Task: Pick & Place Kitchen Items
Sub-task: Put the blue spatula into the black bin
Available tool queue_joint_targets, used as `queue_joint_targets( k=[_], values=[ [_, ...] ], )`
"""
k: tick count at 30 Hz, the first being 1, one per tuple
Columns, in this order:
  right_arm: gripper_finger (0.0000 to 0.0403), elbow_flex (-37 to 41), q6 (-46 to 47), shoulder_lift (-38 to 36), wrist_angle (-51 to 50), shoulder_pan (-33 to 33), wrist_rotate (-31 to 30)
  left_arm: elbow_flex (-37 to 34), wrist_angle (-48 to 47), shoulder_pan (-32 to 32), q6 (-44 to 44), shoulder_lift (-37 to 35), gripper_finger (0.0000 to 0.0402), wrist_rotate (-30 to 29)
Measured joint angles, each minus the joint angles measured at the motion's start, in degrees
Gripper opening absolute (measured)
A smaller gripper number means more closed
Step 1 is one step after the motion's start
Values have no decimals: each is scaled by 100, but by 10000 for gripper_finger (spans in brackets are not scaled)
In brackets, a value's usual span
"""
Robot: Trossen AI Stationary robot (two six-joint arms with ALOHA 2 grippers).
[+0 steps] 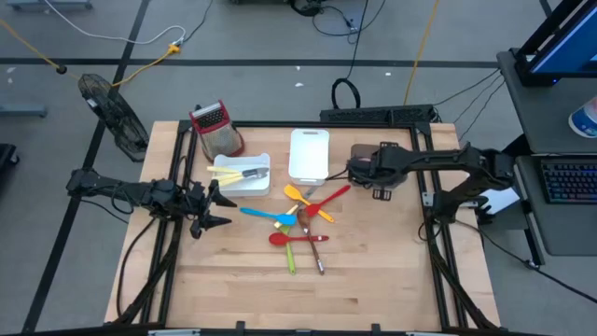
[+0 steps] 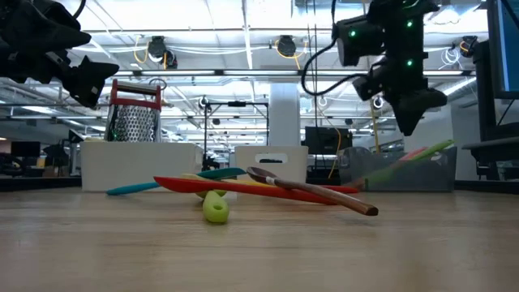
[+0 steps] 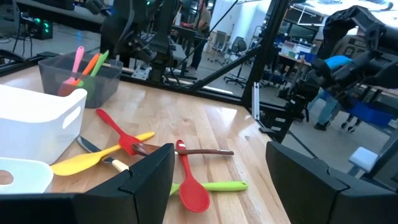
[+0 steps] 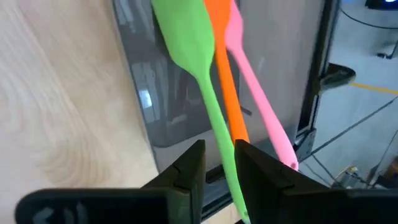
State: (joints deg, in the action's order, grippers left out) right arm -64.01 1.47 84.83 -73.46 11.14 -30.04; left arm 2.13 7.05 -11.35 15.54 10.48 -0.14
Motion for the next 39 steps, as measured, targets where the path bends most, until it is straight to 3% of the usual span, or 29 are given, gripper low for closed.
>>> queue_joint_targets(
  k=[20,30,39],
  values=[
    [2,0,2613,-1561,381,-721,33,0,27,2,168,0,257,4],
    [1,0,2493,-2229,1561,-1007,483,0,77,2,180,0,258,5],
    [1,2,2268,-2931,2528,-1455,487,0,916,-2,1121,-2,257,-269]
  ],
)
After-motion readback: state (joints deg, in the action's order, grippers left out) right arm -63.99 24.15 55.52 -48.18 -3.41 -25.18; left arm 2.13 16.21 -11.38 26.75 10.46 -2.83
